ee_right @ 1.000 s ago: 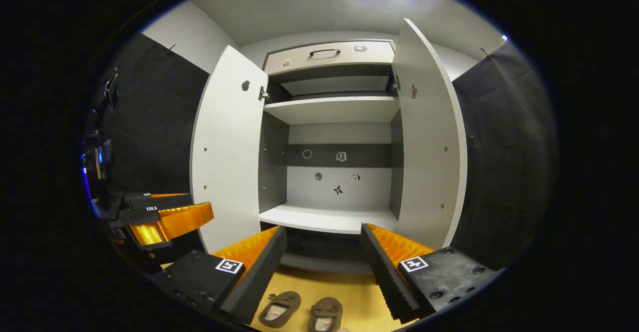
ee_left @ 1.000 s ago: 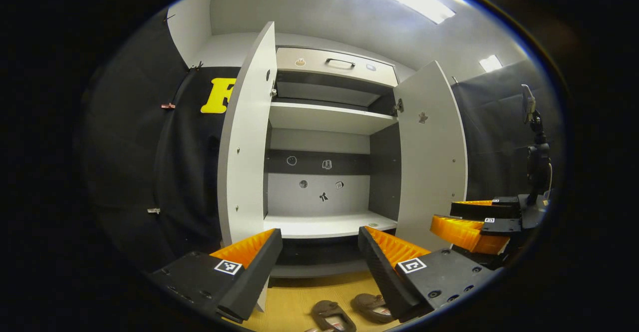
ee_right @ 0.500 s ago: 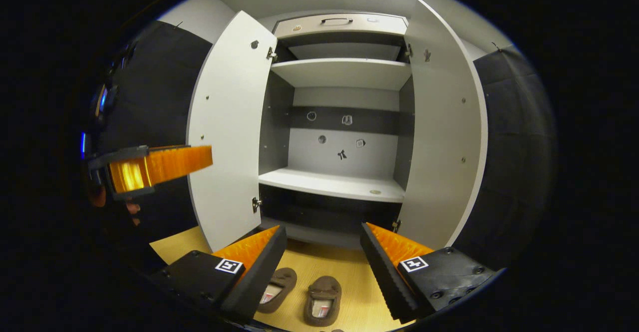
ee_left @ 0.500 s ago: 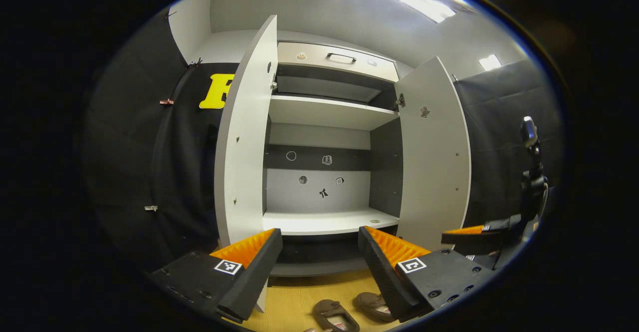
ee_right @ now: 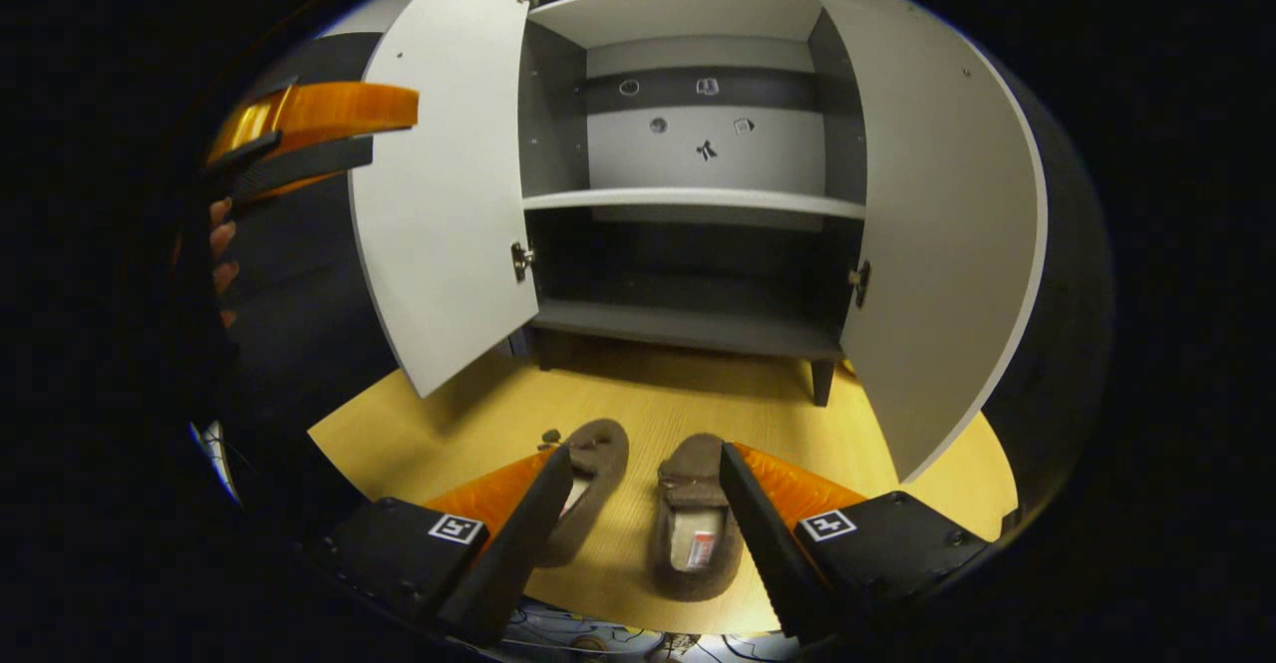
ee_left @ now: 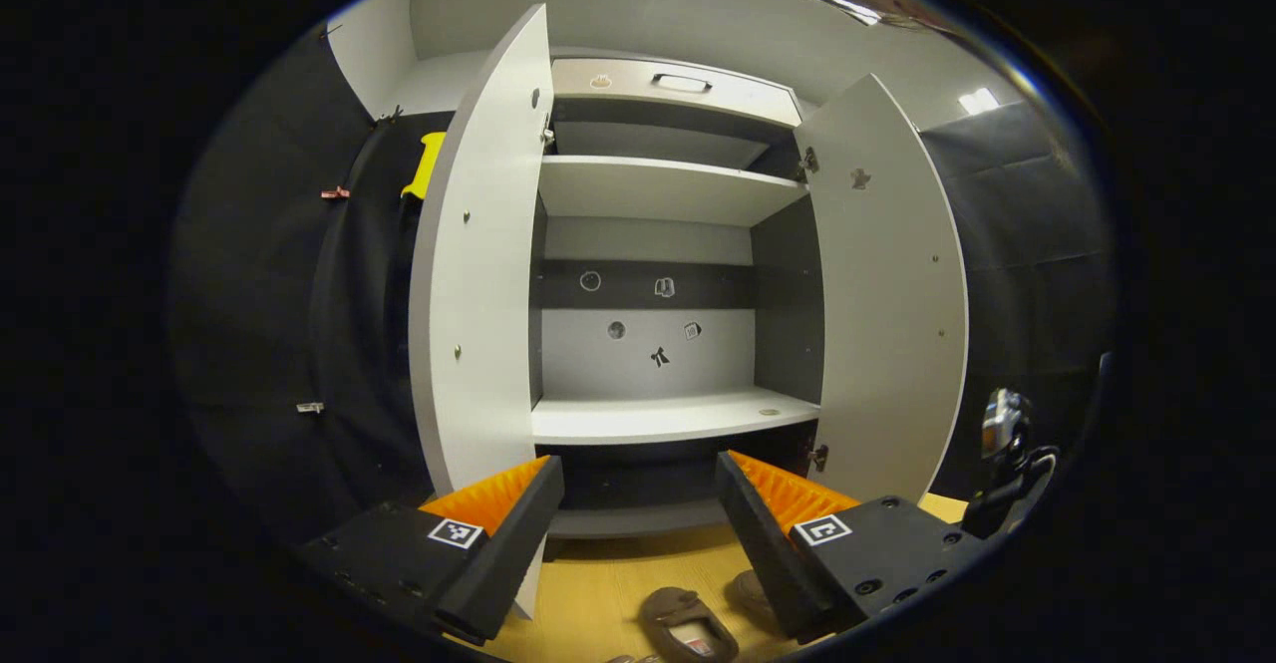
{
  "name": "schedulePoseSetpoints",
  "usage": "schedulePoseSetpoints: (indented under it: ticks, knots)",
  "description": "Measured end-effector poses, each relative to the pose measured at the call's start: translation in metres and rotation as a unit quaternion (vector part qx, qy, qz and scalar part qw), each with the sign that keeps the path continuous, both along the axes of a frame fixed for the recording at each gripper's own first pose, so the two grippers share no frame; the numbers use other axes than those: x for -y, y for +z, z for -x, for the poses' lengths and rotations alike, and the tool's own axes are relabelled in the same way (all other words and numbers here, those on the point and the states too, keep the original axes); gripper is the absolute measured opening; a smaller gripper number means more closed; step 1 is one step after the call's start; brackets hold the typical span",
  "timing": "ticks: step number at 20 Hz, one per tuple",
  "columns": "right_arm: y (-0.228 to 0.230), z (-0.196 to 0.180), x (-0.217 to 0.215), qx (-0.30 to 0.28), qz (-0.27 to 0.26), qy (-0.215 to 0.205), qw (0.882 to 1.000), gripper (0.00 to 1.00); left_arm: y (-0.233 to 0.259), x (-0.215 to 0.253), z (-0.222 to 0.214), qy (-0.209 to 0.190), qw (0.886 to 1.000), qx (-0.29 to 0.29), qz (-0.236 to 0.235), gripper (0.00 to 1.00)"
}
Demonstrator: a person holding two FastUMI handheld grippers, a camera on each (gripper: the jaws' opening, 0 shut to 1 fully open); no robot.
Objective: Grab one shoe with the right hand and put it into the shoe cabinet, grab the other shoe with the left hand and put it into the shoe cabinet; then close the right door with the right hand and the left door with the left hand.
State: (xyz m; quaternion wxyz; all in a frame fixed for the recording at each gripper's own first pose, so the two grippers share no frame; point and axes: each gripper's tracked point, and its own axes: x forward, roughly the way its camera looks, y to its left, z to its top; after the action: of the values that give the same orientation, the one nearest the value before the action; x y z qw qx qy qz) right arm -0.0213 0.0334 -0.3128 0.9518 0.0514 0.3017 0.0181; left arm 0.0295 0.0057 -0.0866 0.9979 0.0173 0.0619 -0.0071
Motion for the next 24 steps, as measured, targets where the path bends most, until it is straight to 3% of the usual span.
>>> schedulePoseSetpoints:
  ticks: [8, 10, 11, 12, 13, 15, 19, 22, 24]
  knots:
    - [-0.092, 0.004, -0.002, -0.071, -0.016, 0.008, 0.997, 0.98, -0.039, 0.000, 0.001, 0.005, 0.999, -0.042, -0.013, 0.98]
    - [-0.106, 0.000, 0.000, -0.079, -0.024, -0.003, 0.997, 0.93, -0.048, -0.001, 0.000, 0.006, 0.999, -0.050, -0.008, 0.97]
    - [-0.111, -0.003, 0.002, -0.080, -0.021, -0.007, 0.997, 0.82, -0.052, -0.002, -0.001, 0.008, 0.998, -0.054, -0.005, 0.97]
    - [-0.115, -0.006, 0.004, -0.080, -0.017, -0.010, 0.997, 0.86, -0.056, -0.002, -0.002, 0.008, 0.998, -0.059, -0.001, 0.97]
    - [-0.120, -0.011, 0.006, -0.079, -0.014, -0.014, 0.997, 0.82, -0.060, -0.002, -0.002, 0.008, 0.998, -0.063, 0.003, 0.97]
    - [-0.127, -0.018, 0.004, -0.082, -0.016, -0.019, 0.996, 0.70, -0.065, 0.001, -0.003, 0.003, 0.997, -0.071, 0.011, 0.98]
    - [-0.138, -0.037, 0.011, -0.081, -0.003, -0.035, 0.996, 0.70, -0.066, 0.004, -0.007, -0.006, 0.997, -0.070, 0.008, 0.98]
    - [-0.147, -0.045, 0.015, -0.092, 0.001, -0.045, 0.995, 0.62, -0.070, 0.004, -0.009, -0.008, 0.997, -0.077, 0.011, 0.98]
    - [-0.155, -0.052, 0.021, -0.099, 0.008, -0.052, 0.994, 0.47, -0.070, 0.004, -0.009, -0.008, 0.997, -0.078, 0.014, 0.98]
